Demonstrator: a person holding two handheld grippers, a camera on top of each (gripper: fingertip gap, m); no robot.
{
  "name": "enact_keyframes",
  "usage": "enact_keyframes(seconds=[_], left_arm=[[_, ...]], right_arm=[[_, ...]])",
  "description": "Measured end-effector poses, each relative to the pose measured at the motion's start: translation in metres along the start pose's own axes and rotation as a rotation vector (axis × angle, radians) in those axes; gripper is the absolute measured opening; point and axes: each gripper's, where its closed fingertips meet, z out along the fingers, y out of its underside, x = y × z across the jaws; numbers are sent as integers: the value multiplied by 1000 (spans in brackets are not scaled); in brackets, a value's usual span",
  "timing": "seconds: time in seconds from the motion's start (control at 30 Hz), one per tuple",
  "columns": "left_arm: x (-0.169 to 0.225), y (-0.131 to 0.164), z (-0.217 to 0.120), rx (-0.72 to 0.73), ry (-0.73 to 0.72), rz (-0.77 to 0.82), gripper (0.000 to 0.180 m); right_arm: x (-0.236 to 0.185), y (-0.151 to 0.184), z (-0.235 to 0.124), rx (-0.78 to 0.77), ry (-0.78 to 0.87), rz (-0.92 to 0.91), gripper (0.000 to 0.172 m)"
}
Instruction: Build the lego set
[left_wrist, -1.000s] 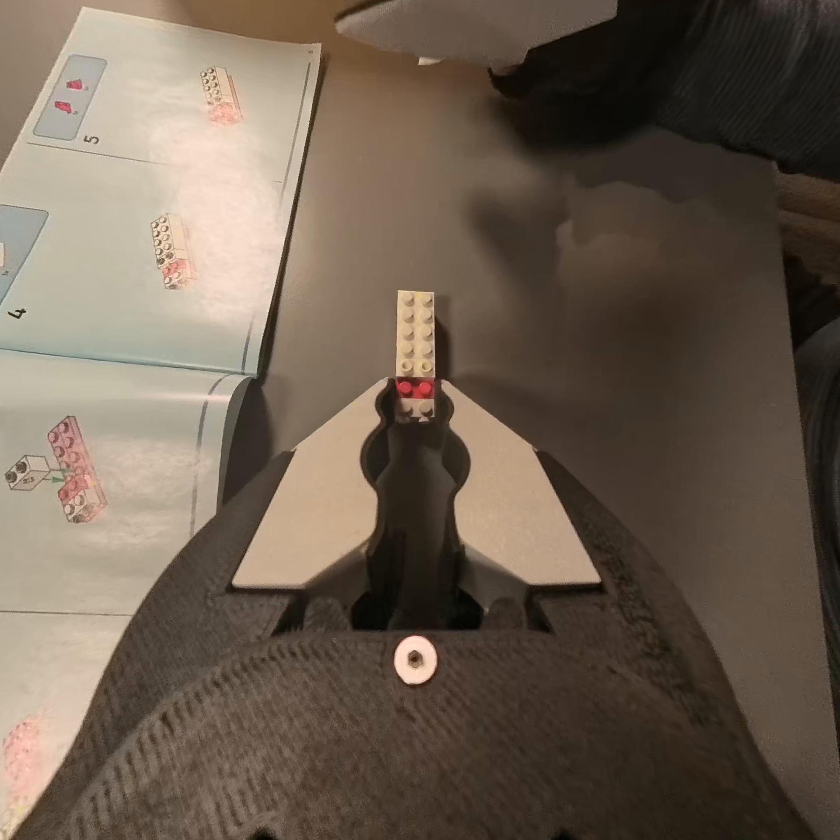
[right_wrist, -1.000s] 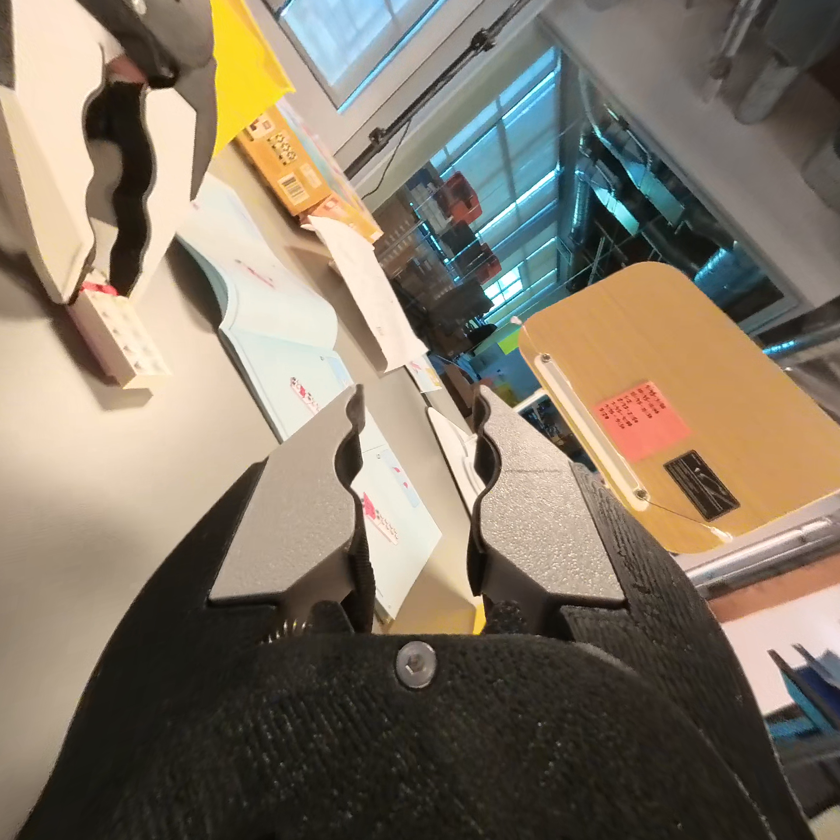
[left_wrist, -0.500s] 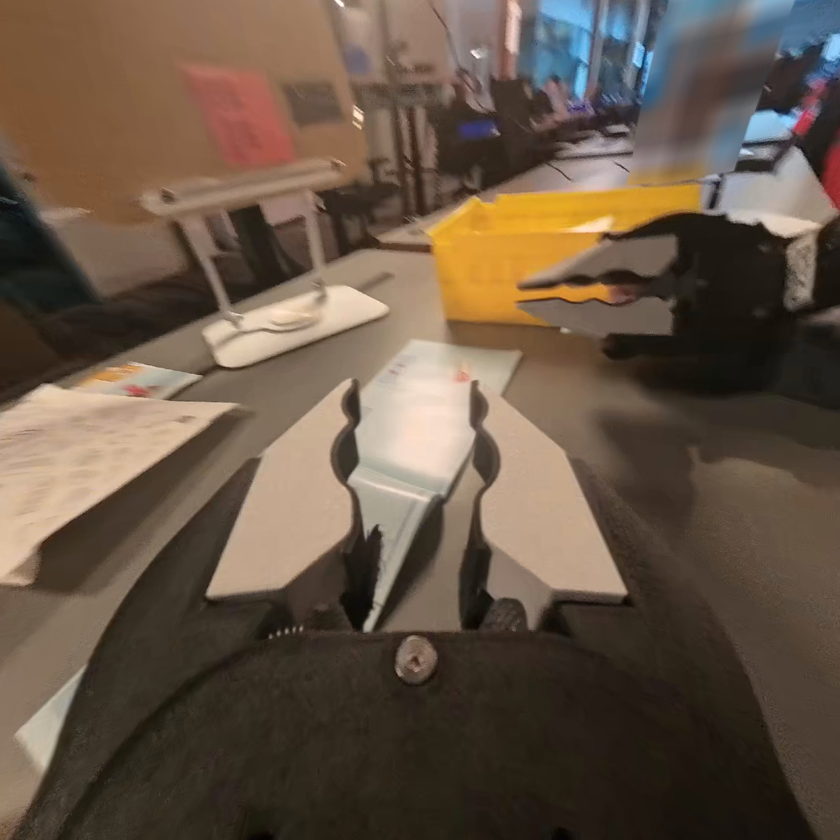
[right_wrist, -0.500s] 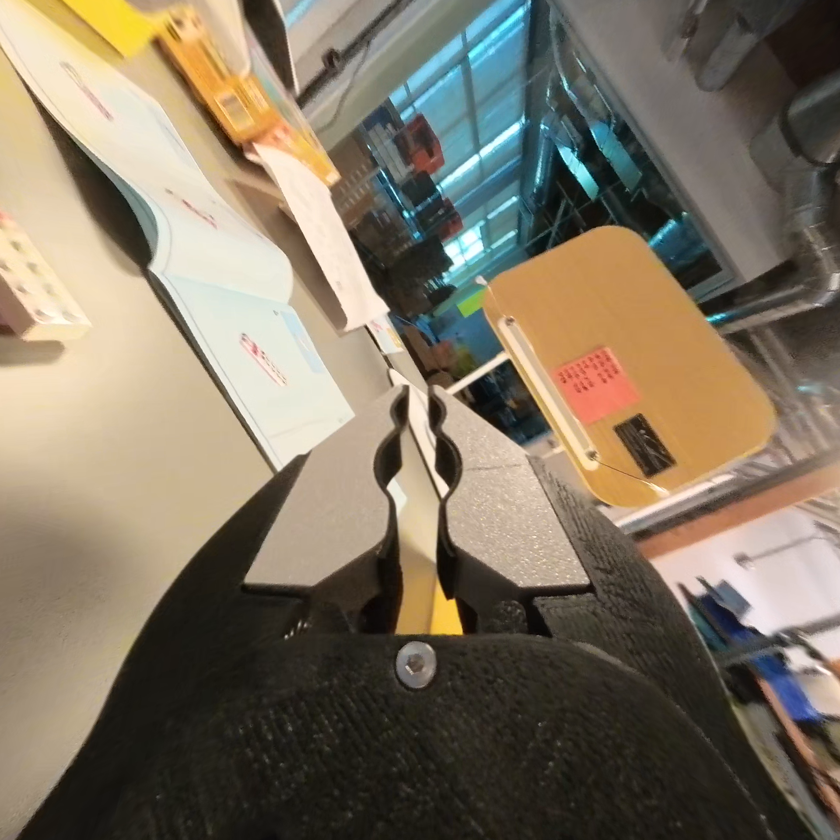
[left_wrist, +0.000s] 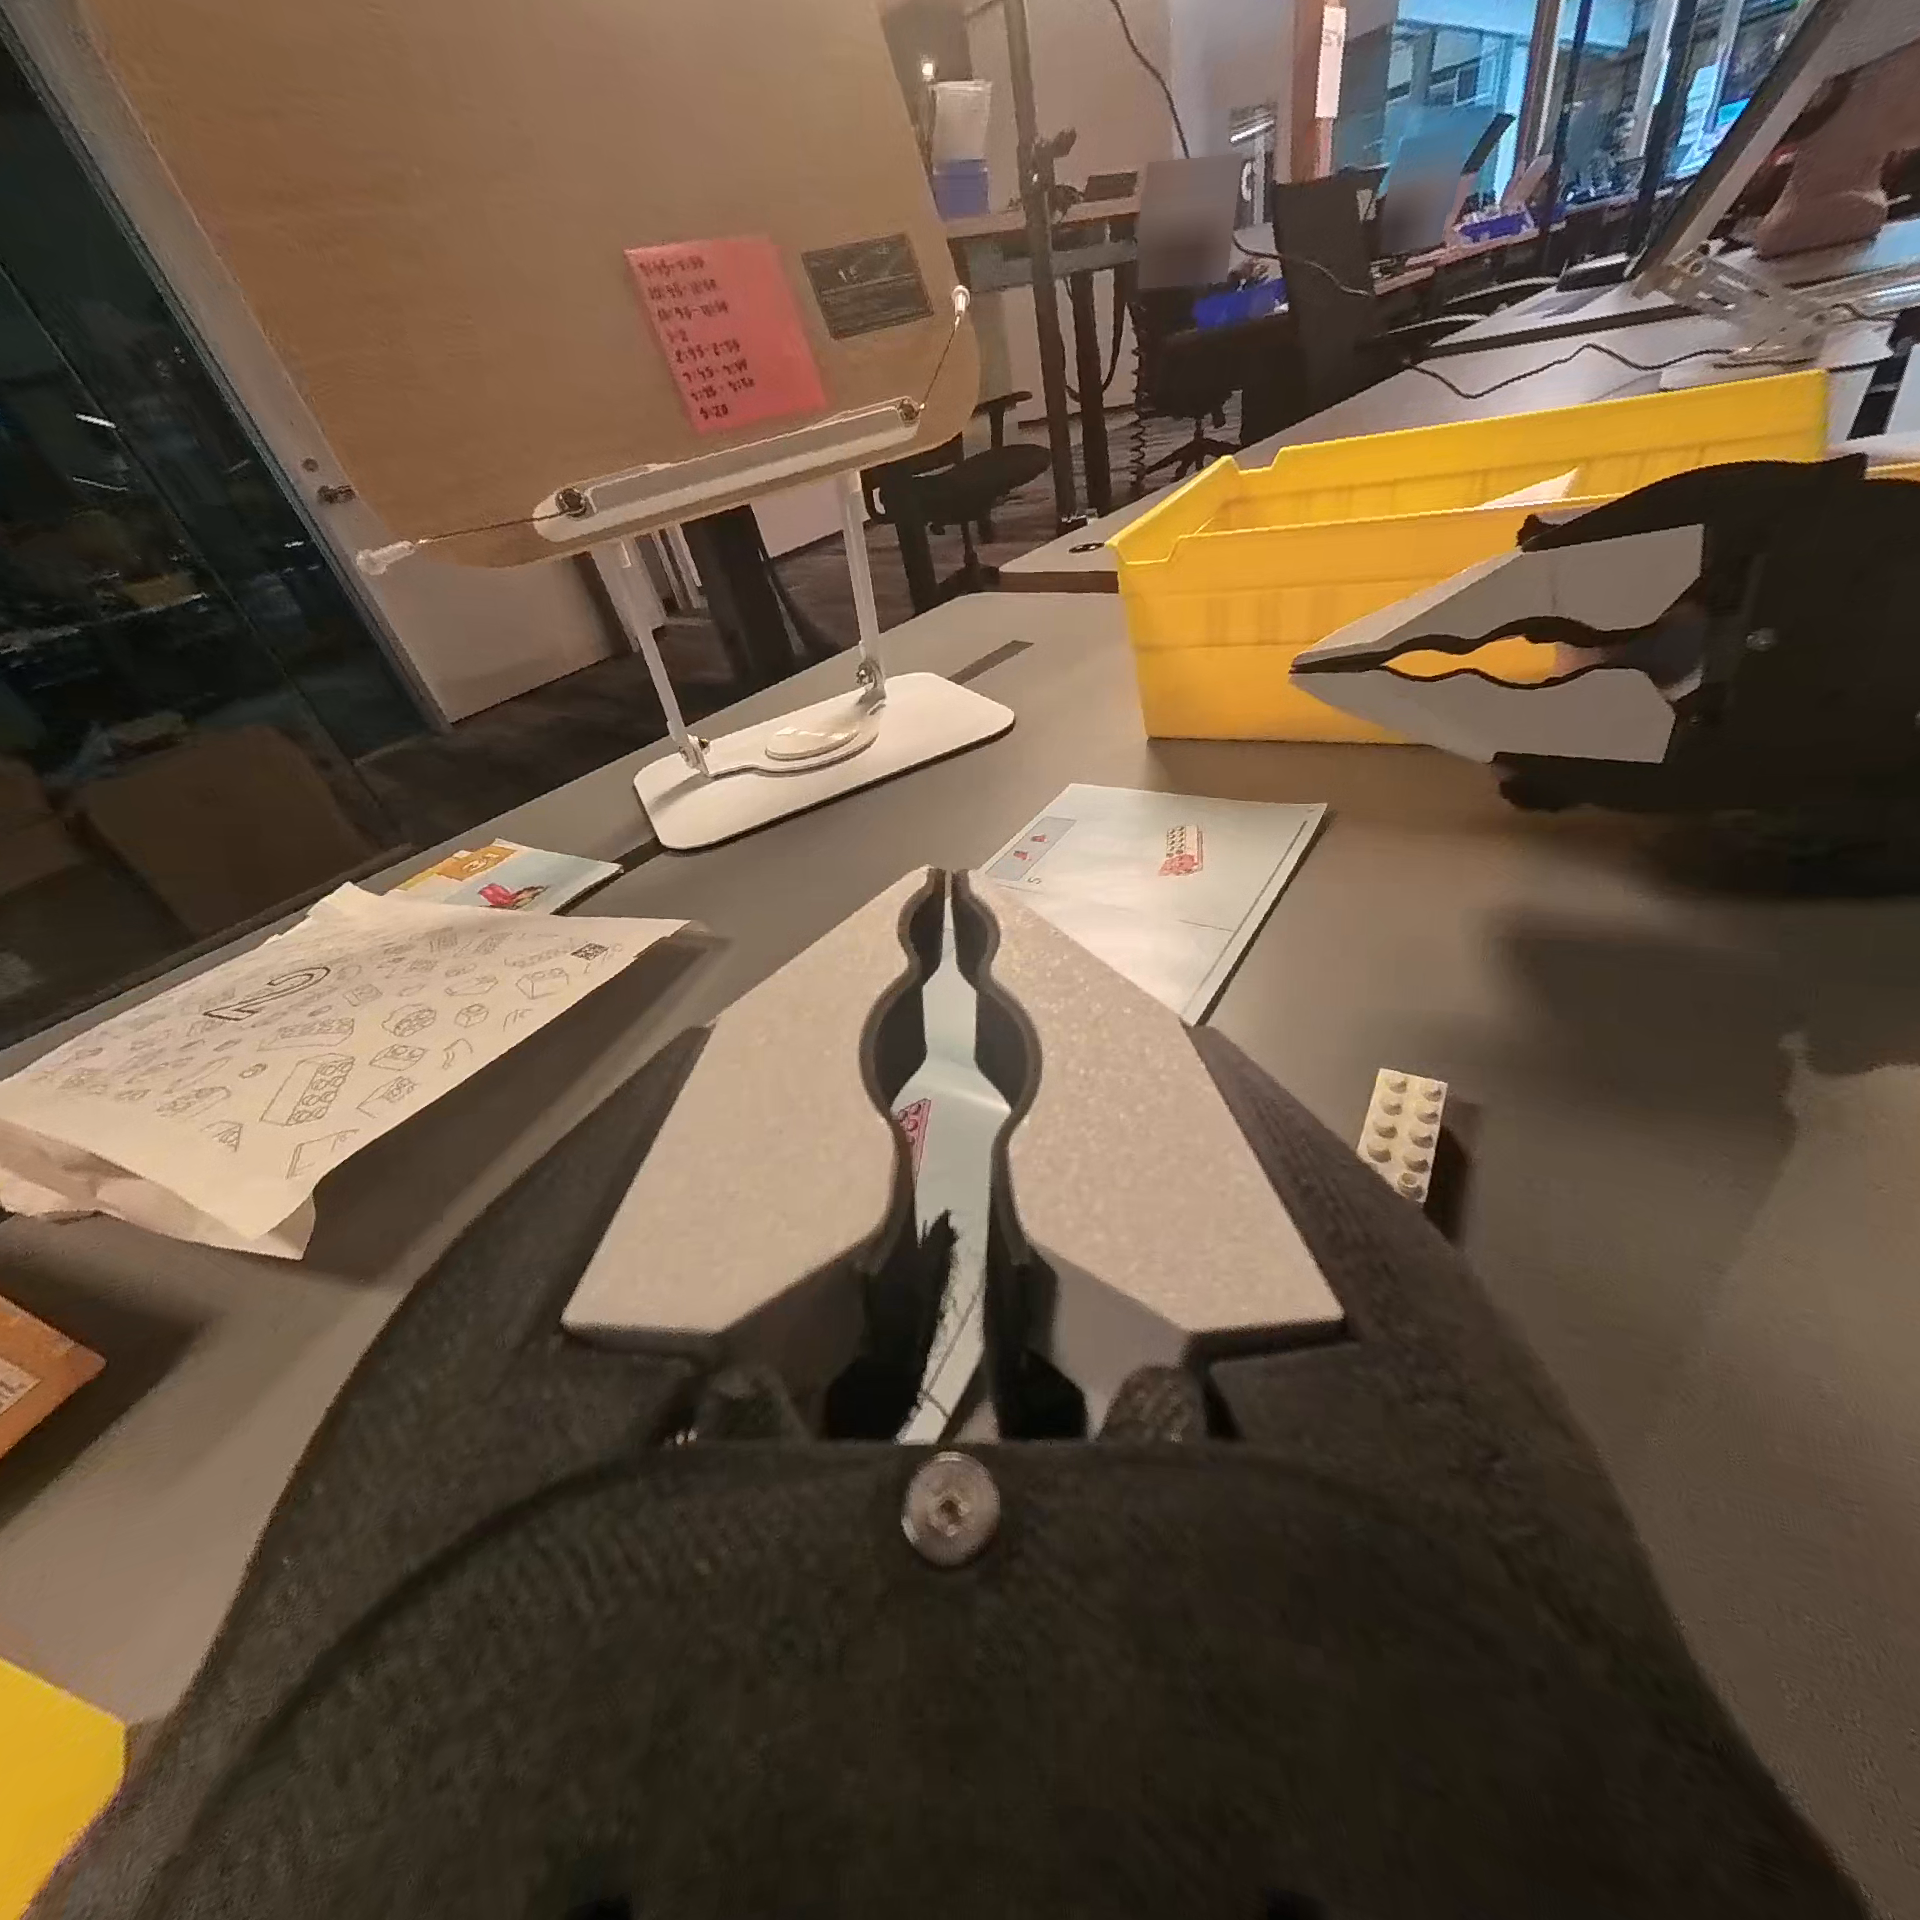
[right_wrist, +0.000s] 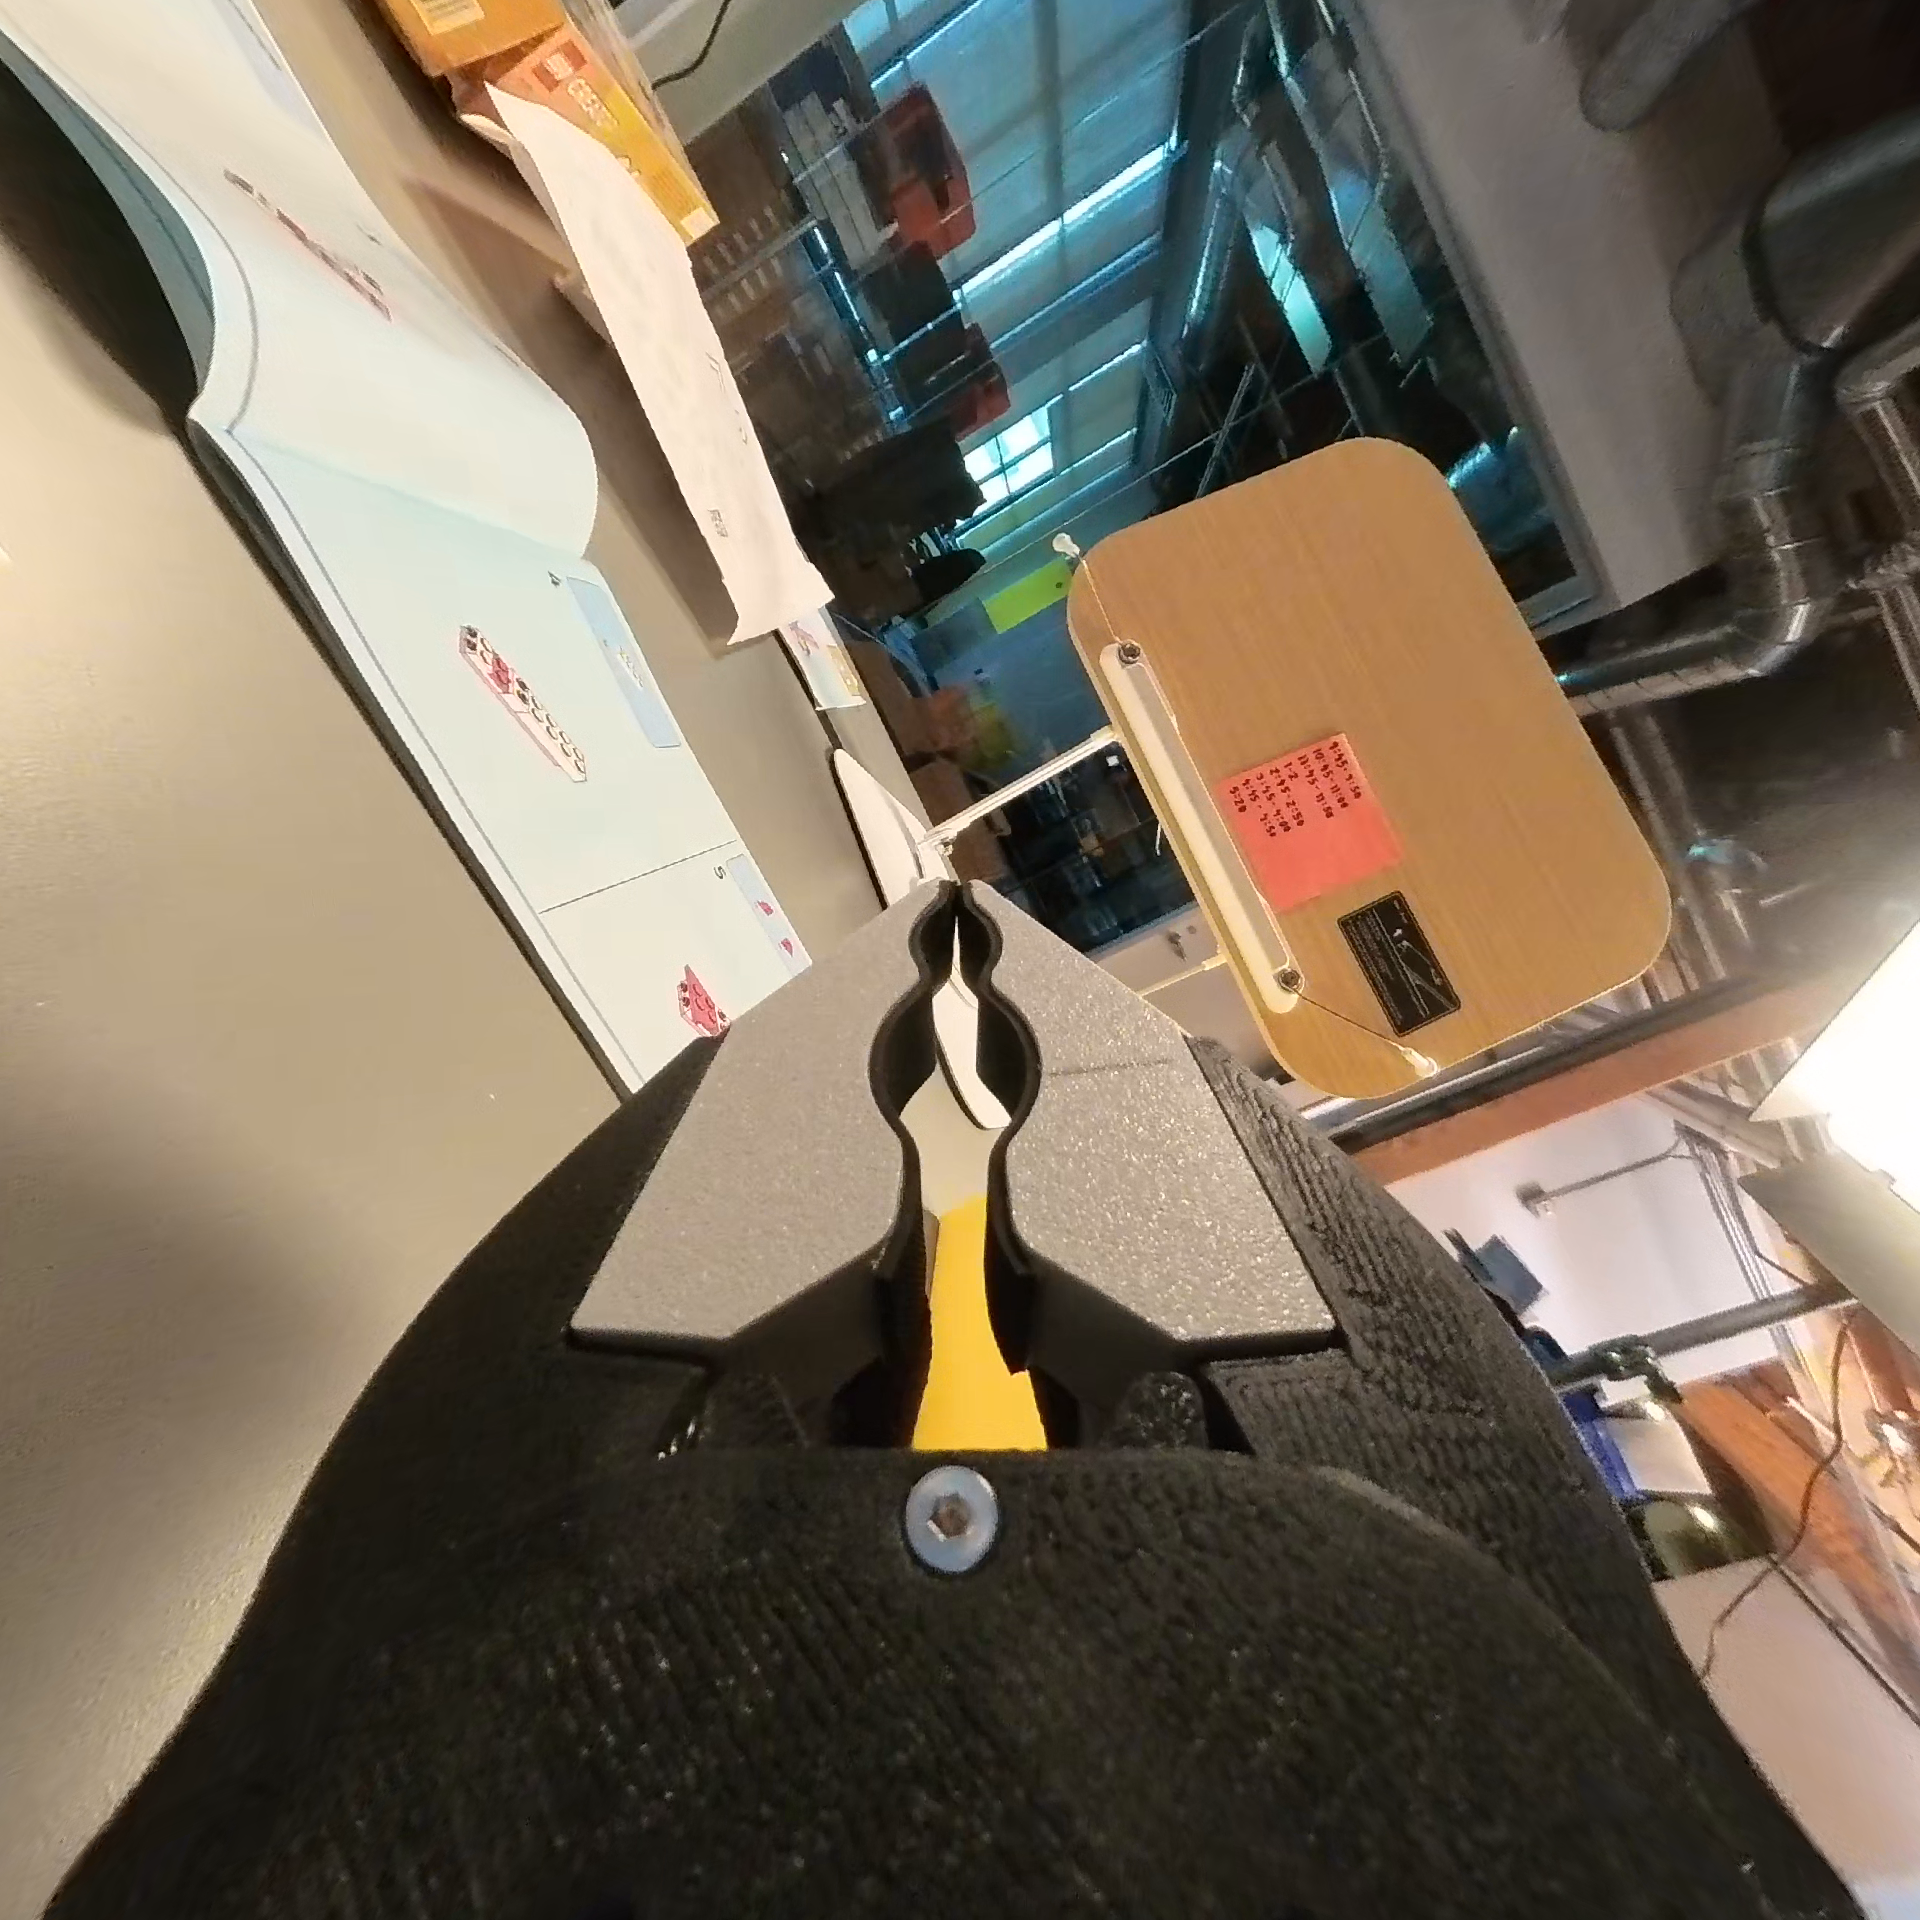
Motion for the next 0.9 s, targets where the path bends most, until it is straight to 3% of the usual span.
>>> enact_keyframes(seconds=[0.6,0.9], left_arm=[[0,4,1,-18,6,-11,0],[-7,-8,-4,43,-41,15,0]], right_arm=[[-1,0,1,2,-7,14,0],[-1,0,0,2,-4,17,0]])
